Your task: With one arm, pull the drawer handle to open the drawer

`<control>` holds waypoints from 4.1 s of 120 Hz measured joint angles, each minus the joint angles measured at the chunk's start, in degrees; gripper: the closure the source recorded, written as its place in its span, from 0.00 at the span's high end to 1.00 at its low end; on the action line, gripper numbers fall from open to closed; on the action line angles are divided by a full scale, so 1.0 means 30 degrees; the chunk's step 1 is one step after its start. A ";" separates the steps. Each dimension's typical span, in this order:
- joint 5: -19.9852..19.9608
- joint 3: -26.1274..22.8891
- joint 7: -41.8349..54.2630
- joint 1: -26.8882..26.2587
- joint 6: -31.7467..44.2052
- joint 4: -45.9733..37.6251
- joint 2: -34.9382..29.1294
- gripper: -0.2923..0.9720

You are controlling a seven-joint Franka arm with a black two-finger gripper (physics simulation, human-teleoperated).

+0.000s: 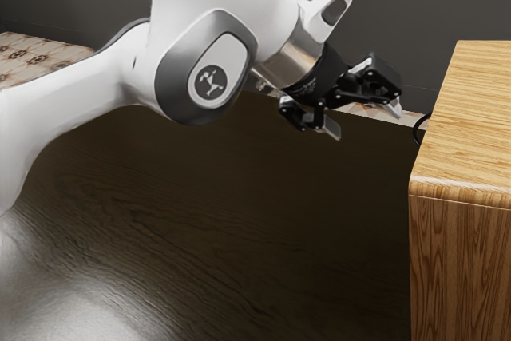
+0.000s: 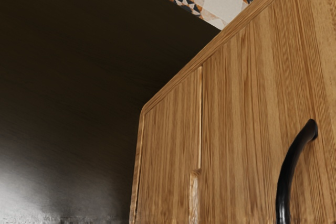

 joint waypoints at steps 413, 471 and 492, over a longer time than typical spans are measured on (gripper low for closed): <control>-0.1016 -0.0818 -0.0421 0.0164 0.1364 0.0184 0.1340 0.50; -0.1200 -0.0765 -0.0584 0.0637 0.1434 -0.0824 0.0705 0.50; -0.1239 -0.0708 -0.0708 0.0985 0.1441 -0.1499 0.0181 0.50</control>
